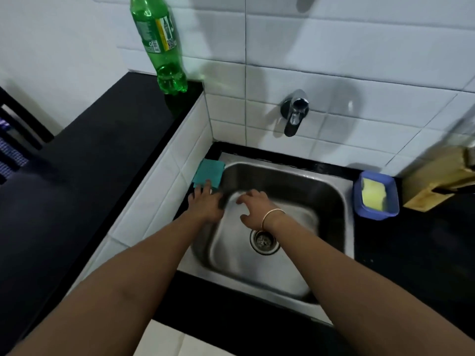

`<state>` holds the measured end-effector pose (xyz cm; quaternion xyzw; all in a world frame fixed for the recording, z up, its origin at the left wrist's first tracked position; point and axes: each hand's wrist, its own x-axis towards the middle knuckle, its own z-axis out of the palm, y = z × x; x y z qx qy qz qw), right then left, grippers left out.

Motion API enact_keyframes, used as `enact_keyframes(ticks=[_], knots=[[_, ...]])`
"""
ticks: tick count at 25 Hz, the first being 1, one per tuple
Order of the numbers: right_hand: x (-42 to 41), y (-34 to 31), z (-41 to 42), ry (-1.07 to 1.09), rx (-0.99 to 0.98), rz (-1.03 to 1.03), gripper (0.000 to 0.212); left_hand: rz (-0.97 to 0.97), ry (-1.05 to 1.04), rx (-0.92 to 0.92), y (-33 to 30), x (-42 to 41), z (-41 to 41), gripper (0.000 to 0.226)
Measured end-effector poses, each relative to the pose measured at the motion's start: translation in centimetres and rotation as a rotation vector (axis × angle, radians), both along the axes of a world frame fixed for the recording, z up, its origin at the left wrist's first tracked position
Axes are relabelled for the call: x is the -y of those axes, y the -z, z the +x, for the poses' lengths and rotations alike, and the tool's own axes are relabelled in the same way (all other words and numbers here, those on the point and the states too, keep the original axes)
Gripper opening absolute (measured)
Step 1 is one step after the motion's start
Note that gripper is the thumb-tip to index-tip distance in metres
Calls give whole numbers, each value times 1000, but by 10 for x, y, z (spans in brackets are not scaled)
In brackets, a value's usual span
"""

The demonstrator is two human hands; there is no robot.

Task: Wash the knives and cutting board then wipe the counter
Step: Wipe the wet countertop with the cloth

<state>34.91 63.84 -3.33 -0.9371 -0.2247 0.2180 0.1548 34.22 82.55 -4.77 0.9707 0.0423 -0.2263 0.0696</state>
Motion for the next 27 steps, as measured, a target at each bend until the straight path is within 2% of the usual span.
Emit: enact_keyframes(ticks=[3,5,6,8,10,12,14,16,18,20,22,23,25,27], knots=[[5,7,7,69,-10,24,52,70,104,-58,7,-12,13,82],[12,8,11,116,-33,27,50,58,106,111,7,-16,16,66],[17,8,14,153,-49,44,48,-45,75,275,5,-17,17,50],[24,5,21,279,-66,152,41,-395,-102,552,-7,-13,19,24],[26,-6,24,500,-109,388,31,-600,-304,633,-26,-1,23,13],[23,-22,24,713,-201,660,28,-746,-442,577,-46,18,29,11],[19,-36,22,863,-357,823,31,-990,-529,442,-58,44,33,16],[20,-50,15,954,-538,945,31,-1269,-630,305,-71,73,27,25],[27,-60,10,1007,-715,1156,39,-1457,-737,268,-82,98,20,24],[39,-71,9,1025,-845,1363,46,-1437,-718,379,-89,121,11,22],[51,-82,11,1050,-896,1450,54,-1181,-481,602,-93,137,-4,18],[58,-88,12,1066,-886,1448,55,-1016,-288,708,-94,145,-13,17],[69,-93,15,1119,-762,1349,43,-774,51,816,-98,159,-30,19],[81,-91,16,1159,-593,1206,29,-747,141,825,-107,169,-41,18]])
